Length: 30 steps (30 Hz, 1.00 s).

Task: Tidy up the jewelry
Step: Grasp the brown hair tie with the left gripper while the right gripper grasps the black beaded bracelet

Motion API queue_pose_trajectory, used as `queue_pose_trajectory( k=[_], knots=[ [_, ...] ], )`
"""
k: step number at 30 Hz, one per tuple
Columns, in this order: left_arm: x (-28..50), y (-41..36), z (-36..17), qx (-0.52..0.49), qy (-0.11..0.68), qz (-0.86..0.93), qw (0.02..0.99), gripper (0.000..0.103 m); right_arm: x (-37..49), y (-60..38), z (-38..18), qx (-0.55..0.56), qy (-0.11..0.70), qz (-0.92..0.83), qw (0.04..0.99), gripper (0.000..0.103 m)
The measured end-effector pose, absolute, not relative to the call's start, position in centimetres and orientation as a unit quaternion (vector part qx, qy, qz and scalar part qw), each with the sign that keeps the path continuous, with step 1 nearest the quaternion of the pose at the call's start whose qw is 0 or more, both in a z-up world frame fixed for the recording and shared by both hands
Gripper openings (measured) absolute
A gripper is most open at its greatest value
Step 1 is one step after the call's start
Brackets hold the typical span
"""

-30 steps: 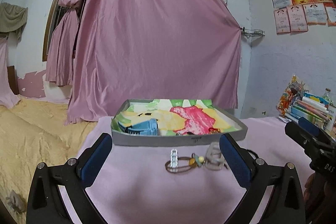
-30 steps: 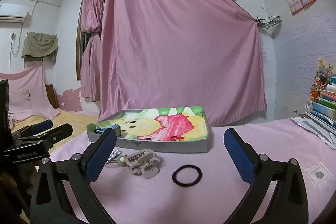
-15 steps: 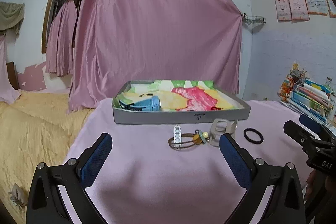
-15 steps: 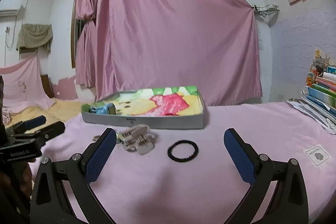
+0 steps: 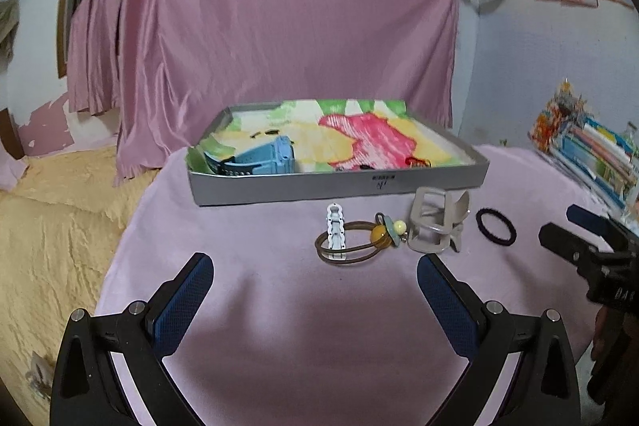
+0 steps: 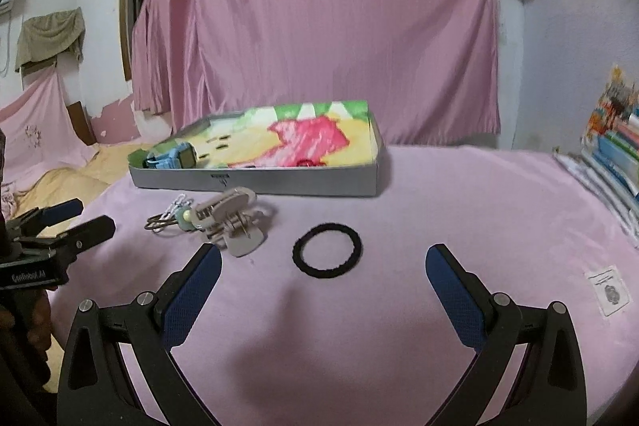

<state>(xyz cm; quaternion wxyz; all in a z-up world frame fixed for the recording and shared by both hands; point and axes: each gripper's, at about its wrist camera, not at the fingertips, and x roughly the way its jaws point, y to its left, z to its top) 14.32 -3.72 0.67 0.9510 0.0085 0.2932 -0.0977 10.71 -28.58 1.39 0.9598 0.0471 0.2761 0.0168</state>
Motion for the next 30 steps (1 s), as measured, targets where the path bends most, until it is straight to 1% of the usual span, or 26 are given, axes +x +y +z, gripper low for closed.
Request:
queue_pose_trajectory(
  k=[5,7,9,11,12,14,15,17,19,21,22,23,24,26,27,29,30],
  knots=[
    [16.0,-4.4,0.6,0.020,0.326,-0.117,0.938,0.103,12.7,-29.0,0.9,0.053,0.316,0.025,0.947,0.100],
    [16.5,-4.6,0.5,0.027,0.334,-0.123,0.934,0.103,13.3,-28.9,0.8,0.049,0.325,0.027,0.944,0.097],
    [17.0,-4.9,0.6,0.035,0.340,-0.131,0.931,0.102,13.9,-28.8,0.6,0.046,0.334,0.032,0.941,0.085],
    [17.5,-5.2,0.7,0.043,0.344,-0.138,0.928,0.100,14.4,-28.6,0.5,0.045,0.343,0.036,0.938,0.077],
    [17.7,-5.3,0.6,0.048,0.347,-0.143,0.926,0.098,14.7,-28.5,0.3,0.044,0.348,0.038,0.936,0.076],
    [18.1,-5.5,0.6,0.053,0.352,-0.150,0.922,0.089,15.2,-28.3,0.2,0.041,0.355,0.042,0.933,0.075],
    [18.2,-5.6,0.5,0.056,0.354,-0.154,0.921,0.086,15.4,-28.2,0.1,0.039,0.359,0.044,0.931,0.074],
    [18.4,-5.8,0.5,0.061,0.357,-0.162,0.918,0.074,15.8,-27.9,0.0,0.036,0.366,0.046,0.929,0.072],
    [18.6,-6.0,0.5,0.063,0.357,-0.169,0.917,0.071,16.2,-27.9,-0.1,0.032,0.373,0.047,0.926,0.070],
    [18.7,-6.3,0.5,0.066,0.357,-0.178,0.915,0.063,16.7,-27.7,-0.3,0.028,0.381,0.048,0.923,0.066],
    [18.8,-6.5,0.5,0.069,0.357,-0.183,0.913,0.058,16.9,-27.6,-0.4,0.026,0.385,0.049,0.921,0.065],
    [18.8,-6.7,0.4,0.071,0.358,-0.186,0.912,0.055,17.1,-27.4,-0.5,0.023,0.390,0.050,0.919,0.065],
    [18.9,-6.8,0.4,0.073,0.359,-0.189,0.911,0.053,17.2,-27.4,-0.6,0.022,0.394,0.051,0.917,0.063],
    [19.1,-7.2,0.3,0.075,0.361,-0.196,0.909,0.046,17.6,-27.1,-0.8,0.020,0.403,0.055,0.913,0.057],
    [19.2,-7.4,0.2,0.076,0.363,-0.201,0.907,0.045,17.7,-27.0,-0.9,0.019,0.408,0.056,0.911,0.055],
    [19.4,-7.7,0.1,0.079,0.366,-0.207,0.904,0.038,17.8,-26.9,-0.9,0.017,0.408,0.055,0.911,0.053],
    [19.4,-7.8,0.0,0.081,0.369,-0.211,0.902,0.037,17.7,-27.1,-0.9,0.017,0.408,0.054,0.911,0.050]
  ],
)
